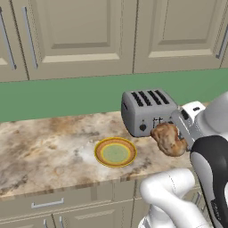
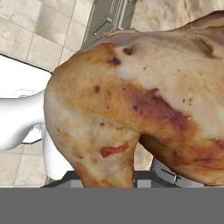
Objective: Place the chicken drumstick on the counter behind the older chicken drumstick on the same shelf of the fridge to maintain FIFO order. Close the fridge door when finished.
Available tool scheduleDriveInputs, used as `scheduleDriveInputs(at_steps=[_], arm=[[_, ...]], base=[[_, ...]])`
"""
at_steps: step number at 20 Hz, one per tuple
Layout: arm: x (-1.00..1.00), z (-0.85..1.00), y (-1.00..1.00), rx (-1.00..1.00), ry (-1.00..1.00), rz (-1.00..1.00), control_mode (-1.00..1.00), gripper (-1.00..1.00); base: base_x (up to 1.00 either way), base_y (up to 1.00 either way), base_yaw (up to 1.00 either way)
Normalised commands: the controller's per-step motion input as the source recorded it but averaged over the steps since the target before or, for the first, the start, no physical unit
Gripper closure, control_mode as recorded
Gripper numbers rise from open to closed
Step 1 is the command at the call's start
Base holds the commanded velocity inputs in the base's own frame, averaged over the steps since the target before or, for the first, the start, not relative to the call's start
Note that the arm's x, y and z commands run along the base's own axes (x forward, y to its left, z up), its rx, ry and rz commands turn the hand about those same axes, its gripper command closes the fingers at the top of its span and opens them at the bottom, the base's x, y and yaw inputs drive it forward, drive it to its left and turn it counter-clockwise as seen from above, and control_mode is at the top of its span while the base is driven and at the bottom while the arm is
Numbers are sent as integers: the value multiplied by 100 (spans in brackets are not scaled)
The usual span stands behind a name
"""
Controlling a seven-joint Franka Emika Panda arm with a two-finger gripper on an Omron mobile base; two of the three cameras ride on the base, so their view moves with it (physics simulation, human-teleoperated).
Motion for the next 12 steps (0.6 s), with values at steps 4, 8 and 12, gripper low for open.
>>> scheduleDriveInputs(at_steps=[4,8,12], arm=[[-1,0,0,0,0,0,-100,100],[-6,-1,0,0,0,0,-100,100],[-39,-6,0,0,0,0,-100,100]], base=[[0,0,0],[0,0,0],[0,0,0]])
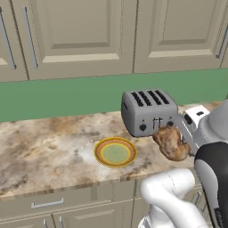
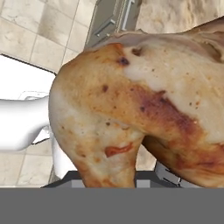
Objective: Place the chicken drumstick on the counter behind the older chicken drumstick on the same shelf of the fridge to maintain FIFO order. Close the fridge door when finished.
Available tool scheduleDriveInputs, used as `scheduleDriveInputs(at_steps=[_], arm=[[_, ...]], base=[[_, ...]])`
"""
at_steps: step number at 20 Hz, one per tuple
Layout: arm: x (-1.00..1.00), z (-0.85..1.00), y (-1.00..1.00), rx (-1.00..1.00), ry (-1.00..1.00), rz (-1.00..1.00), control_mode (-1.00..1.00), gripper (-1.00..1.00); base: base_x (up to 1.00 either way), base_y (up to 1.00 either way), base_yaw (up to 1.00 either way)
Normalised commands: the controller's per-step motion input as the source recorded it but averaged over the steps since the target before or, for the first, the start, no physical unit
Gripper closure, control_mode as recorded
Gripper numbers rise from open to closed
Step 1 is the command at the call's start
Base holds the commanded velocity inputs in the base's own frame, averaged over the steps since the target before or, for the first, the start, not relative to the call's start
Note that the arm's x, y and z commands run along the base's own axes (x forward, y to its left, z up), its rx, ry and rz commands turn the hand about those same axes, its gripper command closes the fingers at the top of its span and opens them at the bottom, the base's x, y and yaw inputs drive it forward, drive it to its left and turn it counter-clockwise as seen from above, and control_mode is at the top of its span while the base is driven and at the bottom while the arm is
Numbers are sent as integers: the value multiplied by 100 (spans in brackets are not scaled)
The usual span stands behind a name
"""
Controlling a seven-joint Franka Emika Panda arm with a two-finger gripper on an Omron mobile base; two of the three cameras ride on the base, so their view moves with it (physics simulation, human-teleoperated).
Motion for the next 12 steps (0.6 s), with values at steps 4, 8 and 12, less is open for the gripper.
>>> scheduleDriveInputs(at_steps=[4,8,12], arm=[[-50,-9,0,0,0,-1,-100,100],[0,0,0,0,0,0,100,100],[0,0,0,0,0,0,100,100]], base=[[0,0,0],[-89,0,0],[-43,2,0]])
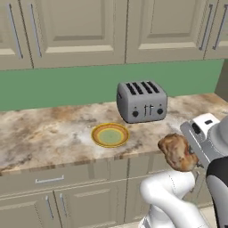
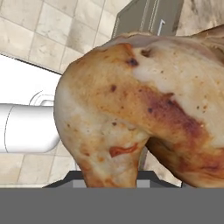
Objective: Place the chicken drumstick on the counter behind the older chicken drumstick on the same shelf of the fridge to maintain FIFO order. Close the fridge door when finished.
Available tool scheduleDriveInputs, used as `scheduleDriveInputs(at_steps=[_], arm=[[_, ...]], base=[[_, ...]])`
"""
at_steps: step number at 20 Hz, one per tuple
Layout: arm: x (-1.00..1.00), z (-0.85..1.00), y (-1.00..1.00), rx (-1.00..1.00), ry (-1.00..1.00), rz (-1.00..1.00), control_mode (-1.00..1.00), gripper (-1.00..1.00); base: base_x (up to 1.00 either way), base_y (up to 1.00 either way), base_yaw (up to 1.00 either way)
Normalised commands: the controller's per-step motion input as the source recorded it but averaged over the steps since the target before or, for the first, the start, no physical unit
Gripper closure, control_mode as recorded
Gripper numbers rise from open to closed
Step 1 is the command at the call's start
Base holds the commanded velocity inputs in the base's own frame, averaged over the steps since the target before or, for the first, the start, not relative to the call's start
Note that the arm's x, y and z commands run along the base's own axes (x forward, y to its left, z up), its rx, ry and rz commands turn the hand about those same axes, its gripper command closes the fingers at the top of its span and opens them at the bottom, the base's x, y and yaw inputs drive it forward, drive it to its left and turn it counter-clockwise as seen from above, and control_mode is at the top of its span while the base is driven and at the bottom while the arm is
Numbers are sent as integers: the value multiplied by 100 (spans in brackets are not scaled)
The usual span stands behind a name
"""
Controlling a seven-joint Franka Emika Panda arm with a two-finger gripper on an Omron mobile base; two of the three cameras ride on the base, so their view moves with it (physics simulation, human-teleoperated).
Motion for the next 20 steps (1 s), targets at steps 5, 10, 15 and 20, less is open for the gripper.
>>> scheduleDriveInputs(at_steps=[5,10,15,20], arm=[[0,0,0,0,0,0,100,100],[0,0,0,0,0,0,100,100],[0,0,0,0,0,0,100,100],[0,0,0,0,0,0,100,100]], base=[[-39,22,0],[-56,16,0],[-88,3,0],[-81,14,-10]])
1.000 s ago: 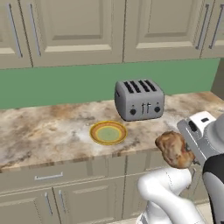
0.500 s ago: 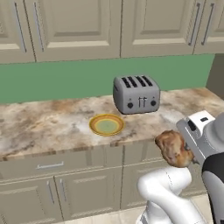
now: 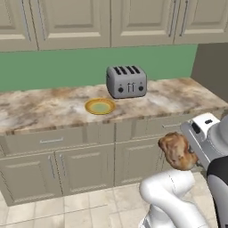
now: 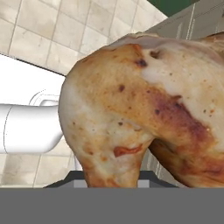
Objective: Place the chicken drumstick on the counter behind the older chicken drumstick on the same shelf of the fridge to maintain FIFO order. Close the fridge door when finished.
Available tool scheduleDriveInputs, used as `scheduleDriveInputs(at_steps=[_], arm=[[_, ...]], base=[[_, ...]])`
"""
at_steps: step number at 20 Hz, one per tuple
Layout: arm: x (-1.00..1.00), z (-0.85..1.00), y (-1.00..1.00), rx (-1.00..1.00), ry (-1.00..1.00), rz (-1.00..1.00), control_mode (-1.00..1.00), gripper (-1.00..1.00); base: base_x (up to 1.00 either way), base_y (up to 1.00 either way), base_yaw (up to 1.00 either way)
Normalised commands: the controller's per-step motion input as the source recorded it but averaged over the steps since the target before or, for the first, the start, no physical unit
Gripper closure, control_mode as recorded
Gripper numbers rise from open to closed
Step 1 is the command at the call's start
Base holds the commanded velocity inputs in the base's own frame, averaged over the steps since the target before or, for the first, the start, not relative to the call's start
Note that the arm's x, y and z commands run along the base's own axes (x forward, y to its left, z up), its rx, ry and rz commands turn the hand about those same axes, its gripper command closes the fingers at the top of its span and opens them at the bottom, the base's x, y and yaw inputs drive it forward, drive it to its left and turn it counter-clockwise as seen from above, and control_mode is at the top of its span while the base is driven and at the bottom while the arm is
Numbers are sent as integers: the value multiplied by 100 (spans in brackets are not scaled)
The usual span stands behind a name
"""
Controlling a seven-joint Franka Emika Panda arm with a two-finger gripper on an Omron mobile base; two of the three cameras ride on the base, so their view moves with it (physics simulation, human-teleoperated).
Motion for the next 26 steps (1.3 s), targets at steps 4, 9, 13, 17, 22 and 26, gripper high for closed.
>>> scheduleDriveInputs(at_steps=[4,9,13,17,22,26], arm=[[0,0,0,0,0,0,100,100],[0,0,0,0,0,0,100,100],[0,0,0,0,0,0,100,100],[0,0,0,0,0,0,100,100],[0,0,0,0,0,0,100,100],[0,0,0,0,0,0,100,100]], base=[[-61,26,-24],[-48,6,-39],[-40,0,-57],[-25,-4,-70],[-6,-10,-76],[0,-21,-75]])
